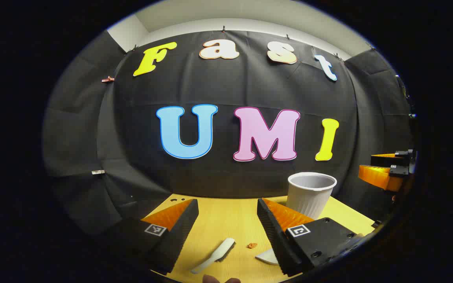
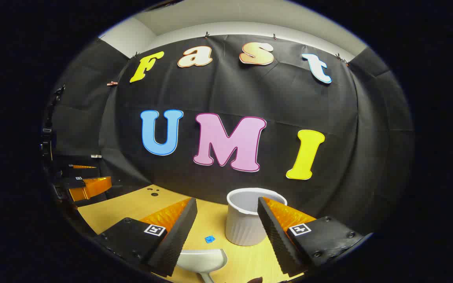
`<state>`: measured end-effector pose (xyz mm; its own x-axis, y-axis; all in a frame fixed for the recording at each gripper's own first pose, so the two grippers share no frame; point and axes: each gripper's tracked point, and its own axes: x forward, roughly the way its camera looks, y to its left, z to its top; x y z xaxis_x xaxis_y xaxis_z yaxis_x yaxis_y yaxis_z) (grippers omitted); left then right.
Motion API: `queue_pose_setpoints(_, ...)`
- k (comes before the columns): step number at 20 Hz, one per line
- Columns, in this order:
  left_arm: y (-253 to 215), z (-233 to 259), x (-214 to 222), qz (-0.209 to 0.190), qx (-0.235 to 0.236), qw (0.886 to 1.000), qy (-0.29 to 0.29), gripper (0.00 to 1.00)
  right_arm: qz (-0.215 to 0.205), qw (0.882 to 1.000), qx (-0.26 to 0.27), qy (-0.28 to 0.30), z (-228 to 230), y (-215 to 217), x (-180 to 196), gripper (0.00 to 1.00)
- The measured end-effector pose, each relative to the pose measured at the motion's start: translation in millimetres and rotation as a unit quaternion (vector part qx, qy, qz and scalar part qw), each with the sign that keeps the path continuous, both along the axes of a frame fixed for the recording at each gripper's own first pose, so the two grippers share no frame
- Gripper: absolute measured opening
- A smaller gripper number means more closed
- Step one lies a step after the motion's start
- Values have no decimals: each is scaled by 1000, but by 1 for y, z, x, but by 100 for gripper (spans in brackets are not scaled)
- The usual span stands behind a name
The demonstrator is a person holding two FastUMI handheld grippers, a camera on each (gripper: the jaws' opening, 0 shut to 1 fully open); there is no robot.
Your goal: Pick up the small broom and dustpan from the desktop, sweep the trash into the dustpan with the broom, and then empty the trash into the garbage bin.
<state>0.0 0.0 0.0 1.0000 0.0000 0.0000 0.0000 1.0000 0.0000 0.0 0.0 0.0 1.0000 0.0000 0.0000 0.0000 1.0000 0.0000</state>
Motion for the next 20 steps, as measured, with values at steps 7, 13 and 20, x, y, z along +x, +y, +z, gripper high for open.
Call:
queue_pose_setpoints(7, -2, -4, 1, -11, 6, 1000, 2, 96, 7, 1000, -7, 1, -2, 14, -6, 97)
queue_pose_setpoints(13, -2, -8, 5, -14, 9, 1000, 4, 96, 8, 1000, -9, -10, 5, 20, -8, 97)
queue_pose_setpoints(20, 0, -13, 6, -18, 13, 1000, 6, 96, 25, 999, -14, 14, -7, 29, -10, 97)
